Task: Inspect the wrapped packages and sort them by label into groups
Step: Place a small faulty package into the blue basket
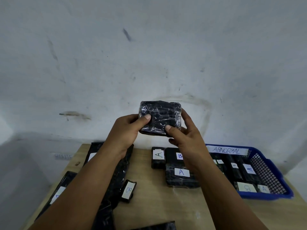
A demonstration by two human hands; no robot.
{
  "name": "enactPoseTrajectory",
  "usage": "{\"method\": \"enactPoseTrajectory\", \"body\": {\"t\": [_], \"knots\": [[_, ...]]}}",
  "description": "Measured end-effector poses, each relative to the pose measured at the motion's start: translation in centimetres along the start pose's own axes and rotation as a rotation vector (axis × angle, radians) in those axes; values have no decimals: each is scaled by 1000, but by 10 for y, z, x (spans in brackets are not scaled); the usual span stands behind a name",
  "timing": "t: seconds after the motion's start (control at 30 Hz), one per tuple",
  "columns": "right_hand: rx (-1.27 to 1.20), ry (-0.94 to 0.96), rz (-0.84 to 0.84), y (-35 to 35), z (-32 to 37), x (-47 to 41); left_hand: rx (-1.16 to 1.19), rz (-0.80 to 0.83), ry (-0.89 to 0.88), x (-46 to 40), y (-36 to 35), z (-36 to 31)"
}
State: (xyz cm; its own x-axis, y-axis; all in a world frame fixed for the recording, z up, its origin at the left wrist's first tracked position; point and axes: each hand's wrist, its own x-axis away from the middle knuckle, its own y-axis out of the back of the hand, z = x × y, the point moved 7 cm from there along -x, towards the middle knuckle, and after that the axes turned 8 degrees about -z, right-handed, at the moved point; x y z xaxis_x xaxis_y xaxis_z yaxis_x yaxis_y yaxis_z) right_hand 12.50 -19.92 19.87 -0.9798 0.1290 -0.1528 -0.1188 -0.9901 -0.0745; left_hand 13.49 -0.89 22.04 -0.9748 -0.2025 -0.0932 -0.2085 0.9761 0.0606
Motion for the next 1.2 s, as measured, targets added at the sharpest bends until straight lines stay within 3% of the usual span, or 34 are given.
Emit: {"method": "enactPoseTrajectory", "body": {"t": [0.13, 0.3, 0.47, 0.57, 0.7, 0.83, 0.97, 1.07, 1.2], "knots": [[-34, -92, -12, -2, 5, 2, 26, 28, -60, 1, 2, -2], [-75, -50, -35, 2, 15, 2, 31, 152, -61, 7, -5, -13], [39, 5, -21, 1, 21, 4, 44, 60, -75, 2, -1, -14], [160, -89, 25, -1, 21, 8, 43, 8, -142, -2, 3, -13], [112, -166, -6, 0, 23, 9, -14, 66, -234, -2, 3, -15], [47, -89, -150, 8, 23, 3, -51, 175, -119, 0, -3, -9], [72, -51, -169, 8, 22, 2, -92, 104, 38, 5, -2, -10], [101, -82, -117, 6, 20, 2, -42, 35, -11, 2, 1, -13], [133, -61, -93, 6, 23, 4, 5, 109, -102, 5, -1, -20]]}}
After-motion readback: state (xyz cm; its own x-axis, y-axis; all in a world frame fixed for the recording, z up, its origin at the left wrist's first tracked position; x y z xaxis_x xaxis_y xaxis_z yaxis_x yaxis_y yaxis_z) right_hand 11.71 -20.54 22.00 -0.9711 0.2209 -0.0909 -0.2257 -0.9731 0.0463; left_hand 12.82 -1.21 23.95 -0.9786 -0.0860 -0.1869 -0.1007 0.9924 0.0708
